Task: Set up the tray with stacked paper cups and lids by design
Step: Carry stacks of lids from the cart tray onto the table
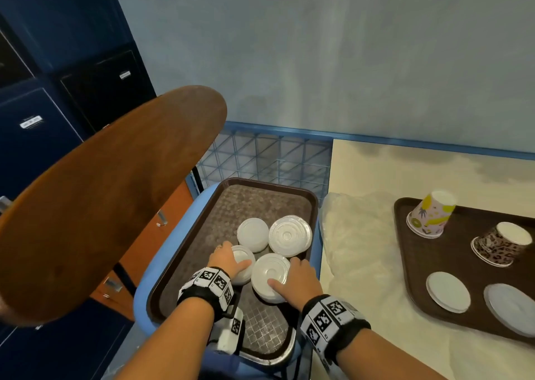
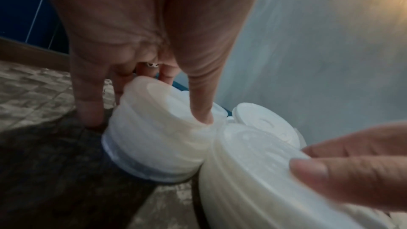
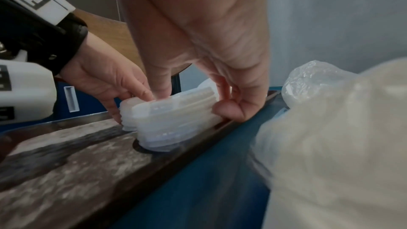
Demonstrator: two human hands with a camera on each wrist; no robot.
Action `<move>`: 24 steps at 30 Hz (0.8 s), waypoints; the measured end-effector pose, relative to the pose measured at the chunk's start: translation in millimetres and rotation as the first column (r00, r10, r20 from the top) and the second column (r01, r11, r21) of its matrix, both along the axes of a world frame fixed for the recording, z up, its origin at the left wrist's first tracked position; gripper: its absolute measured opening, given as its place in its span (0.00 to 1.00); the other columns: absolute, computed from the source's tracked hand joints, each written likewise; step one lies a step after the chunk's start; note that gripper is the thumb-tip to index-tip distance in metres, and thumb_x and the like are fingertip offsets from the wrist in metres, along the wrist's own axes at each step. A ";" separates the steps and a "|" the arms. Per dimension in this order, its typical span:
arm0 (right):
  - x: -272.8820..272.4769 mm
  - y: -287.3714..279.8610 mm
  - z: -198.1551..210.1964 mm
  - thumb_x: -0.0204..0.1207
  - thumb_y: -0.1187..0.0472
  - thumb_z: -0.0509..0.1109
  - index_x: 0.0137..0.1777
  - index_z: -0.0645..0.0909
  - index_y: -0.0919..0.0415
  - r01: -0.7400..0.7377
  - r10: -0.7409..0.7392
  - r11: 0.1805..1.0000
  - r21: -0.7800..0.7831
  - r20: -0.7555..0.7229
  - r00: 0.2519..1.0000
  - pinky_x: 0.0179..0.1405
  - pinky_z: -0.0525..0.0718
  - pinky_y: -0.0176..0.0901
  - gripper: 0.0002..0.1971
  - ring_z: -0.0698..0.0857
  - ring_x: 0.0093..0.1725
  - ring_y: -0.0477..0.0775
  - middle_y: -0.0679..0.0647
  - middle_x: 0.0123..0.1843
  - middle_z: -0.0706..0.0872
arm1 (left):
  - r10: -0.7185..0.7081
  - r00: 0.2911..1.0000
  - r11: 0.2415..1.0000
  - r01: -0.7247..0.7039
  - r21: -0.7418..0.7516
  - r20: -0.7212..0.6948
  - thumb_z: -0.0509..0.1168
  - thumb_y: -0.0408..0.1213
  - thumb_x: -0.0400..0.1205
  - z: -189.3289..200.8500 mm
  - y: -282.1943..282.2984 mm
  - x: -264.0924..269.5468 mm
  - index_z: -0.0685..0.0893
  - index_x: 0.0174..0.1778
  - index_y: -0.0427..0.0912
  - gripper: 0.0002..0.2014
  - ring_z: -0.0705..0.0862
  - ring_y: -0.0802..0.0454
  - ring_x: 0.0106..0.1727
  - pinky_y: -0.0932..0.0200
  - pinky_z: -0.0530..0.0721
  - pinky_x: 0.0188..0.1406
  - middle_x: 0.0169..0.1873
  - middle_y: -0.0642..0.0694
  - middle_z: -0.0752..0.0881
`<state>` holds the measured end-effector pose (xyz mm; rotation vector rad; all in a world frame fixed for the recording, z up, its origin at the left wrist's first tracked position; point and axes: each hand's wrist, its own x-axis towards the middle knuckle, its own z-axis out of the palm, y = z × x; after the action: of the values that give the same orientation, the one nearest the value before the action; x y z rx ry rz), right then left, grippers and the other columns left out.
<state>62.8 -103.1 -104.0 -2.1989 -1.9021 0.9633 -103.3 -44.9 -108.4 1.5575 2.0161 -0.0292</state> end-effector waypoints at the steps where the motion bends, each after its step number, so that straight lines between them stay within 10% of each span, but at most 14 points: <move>1: -1.1 1.2 1.4 0.75 0.41 0.65 0.72 0.64 0.66 0.002 -0.002 1.000 -0.011 0.008 1.000 0.71 0.70 0.47 0.35 0.71 0.71 0.60 0.62 0.71 0.71 | -0.005 1.000 1.000 0.005 0.003 0.000 0.69 0.49 0.77 -0.6 0.5 -1.5 0.67 0.71 0.35 0.32 0.75 0.40 0.71 0.50 0.73 0.68 0.70 0.35 0.74; 10: 2.6 9.9 4.4 0.69 0.36 0.69 0.65 0.76 0.65 -0.043 0.041 0.989 -0.141 -0.018 0.999 0.65 0.78 0.49 0.36 0.78 0.66 0.60 0.60 0.65 0.82 | 0.088 0.992 0.994 -0.082 -0.070 0.091 0.72 0.57 0.71 -8.2 -12.0 -22.1 0.71 0.70 0.34 0.39 0.76 0.39 0.69 0.50 0.78 0.66 0.69 0.35 0.77; 24: 41.2 -29.3 31.8 0.75 0.50 0.70 0.69 0.73 0.56 -0.099 -0.055 0.970 -0.223 -0.595 0.802 0.62 0.84 0.55 0.24 0.80 0.66 0.58 0.58 0.66 0.81 | 0.044 0.994 0.998 -0.039 -0.059 0.096 0.73 0.54 0.72 23.8 -31.9 -14.5 0.73 0.65 0.33 0.34 0.81 0.40 0.61 0.52 0.80 0.52 0.62 0.35 0.81</move>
<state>104.0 -132.5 -72.2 -1.6578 -1.5646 1.7262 -117.8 -76.8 -84.7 1.4535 1.9543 0.0050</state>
